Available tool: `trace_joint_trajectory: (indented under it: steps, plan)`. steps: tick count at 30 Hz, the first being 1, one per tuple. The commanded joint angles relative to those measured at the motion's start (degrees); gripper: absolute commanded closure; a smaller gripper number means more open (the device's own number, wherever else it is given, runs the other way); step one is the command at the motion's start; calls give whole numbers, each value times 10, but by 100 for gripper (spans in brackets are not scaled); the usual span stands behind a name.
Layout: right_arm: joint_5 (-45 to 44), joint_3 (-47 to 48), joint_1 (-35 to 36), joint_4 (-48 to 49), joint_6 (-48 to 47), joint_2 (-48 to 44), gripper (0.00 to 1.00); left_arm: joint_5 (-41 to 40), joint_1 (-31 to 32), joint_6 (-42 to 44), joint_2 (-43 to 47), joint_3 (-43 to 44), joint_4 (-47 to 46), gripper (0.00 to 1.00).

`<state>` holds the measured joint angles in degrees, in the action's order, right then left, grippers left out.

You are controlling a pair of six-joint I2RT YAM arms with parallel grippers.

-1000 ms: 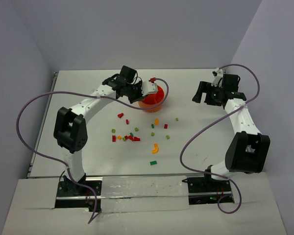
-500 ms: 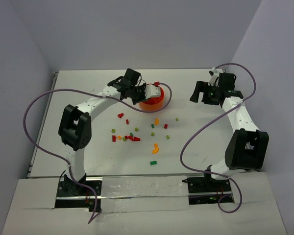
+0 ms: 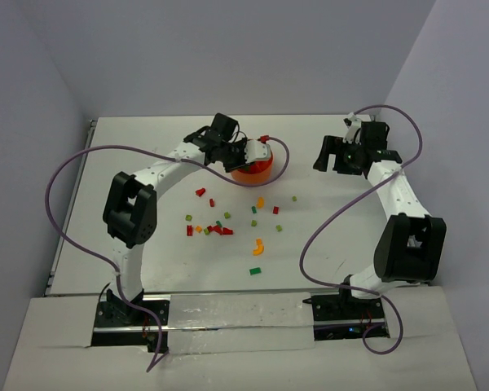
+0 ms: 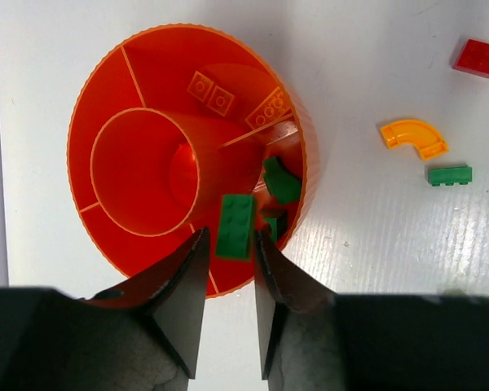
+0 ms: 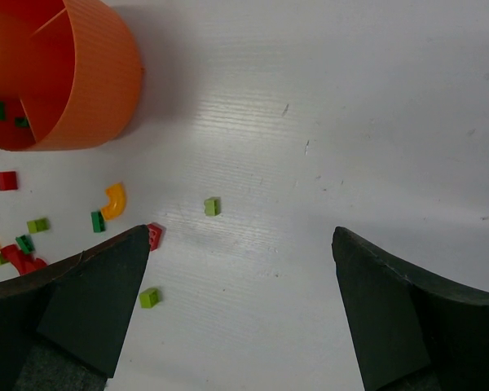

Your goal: Sort the legos into containers by color

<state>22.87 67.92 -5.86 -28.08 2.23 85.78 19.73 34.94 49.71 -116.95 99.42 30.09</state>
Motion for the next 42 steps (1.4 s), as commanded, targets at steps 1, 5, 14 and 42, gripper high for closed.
trace_joint_trajectory:
  steps: [1, 5, 14, 42]
  plan:
    - [-9, 19, 15, 5, -10, 3, 0, 8, 3, -3, 2, 29, -16, 59]
    - [-16, 16, 26, 5, -14, 0, 0, 9, 4, -7, 11, 31, -13, 56]
    - [-18, 9, 88, -16, -65, -7, 2, 29, 3, -72, 70, 57, 17, 58]
    - [-343, -67, 383, 166, 199, 122, 28, 8, -193, -523, 355, -231, -86, 46]
